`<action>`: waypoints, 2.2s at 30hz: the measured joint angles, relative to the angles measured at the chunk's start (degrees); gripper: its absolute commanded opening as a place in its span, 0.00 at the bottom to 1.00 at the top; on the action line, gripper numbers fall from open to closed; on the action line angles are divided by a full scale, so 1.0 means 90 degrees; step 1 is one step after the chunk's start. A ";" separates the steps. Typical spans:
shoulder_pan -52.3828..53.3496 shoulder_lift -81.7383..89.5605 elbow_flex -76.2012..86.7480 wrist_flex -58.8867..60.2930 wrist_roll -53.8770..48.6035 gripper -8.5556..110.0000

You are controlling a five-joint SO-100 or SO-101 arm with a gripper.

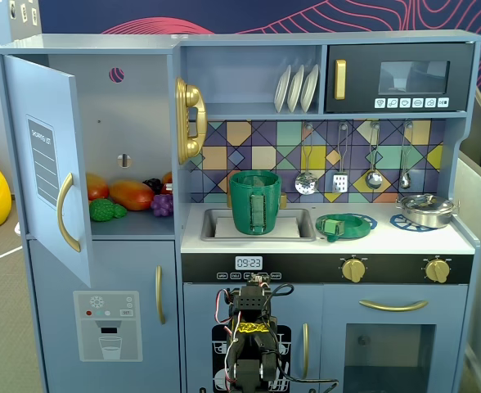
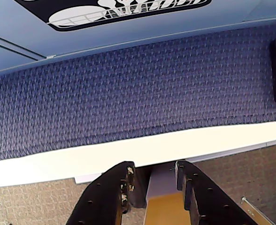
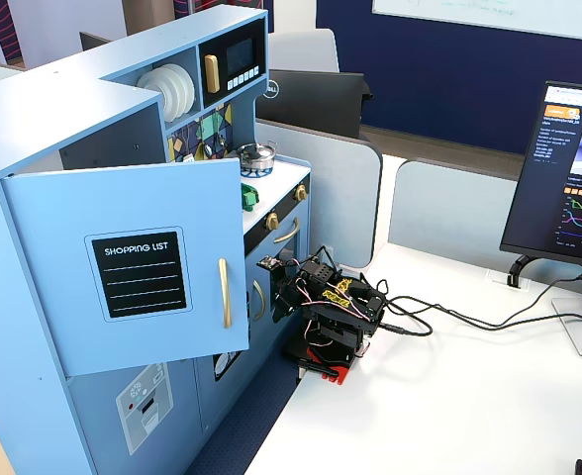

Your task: Pick up the lid from the counter and put it on the green recipient

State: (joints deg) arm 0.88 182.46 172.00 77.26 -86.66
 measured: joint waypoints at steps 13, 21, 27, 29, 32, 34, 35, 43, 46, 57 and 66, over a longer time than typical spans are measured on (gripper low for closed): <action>0.0000 0.0000 0.0000 0.0000 0.0000 0.07; 0.0537 -0.0049 -0.0029 -0.0176 -0.0527 0.07; 0.1660 -0.1133 -0.1914 -0.1309 -0.1230 0.10; 0.2080 -0.1660 -0.2852 -0.1699 -0.1348 0.15; 0.2725 -0.2471 -0.4229 -0.2188 -0.1387 0.27; 0.3154 -0.2861 -0.4844 -0.2646 -0.1309 0.38; 0.3359 -0.2998 -0.5039 -0.2920 -0.1182 0.43; 0.4111 -0.3340 -0.5303 -0.4551 -0.0576 0.53; 0.4150 -0.3506 -0.5107 -0.5439 -0.0537 0.53; 0.3896 -0.4785 -0.4180 -0.8770 -0.0459 0.50; 0.3545 -0.5820 -0.4160 -0.9756 -0.0557 0.48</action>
State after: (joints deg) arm 32.78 130.08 134.56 -10.55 -91.67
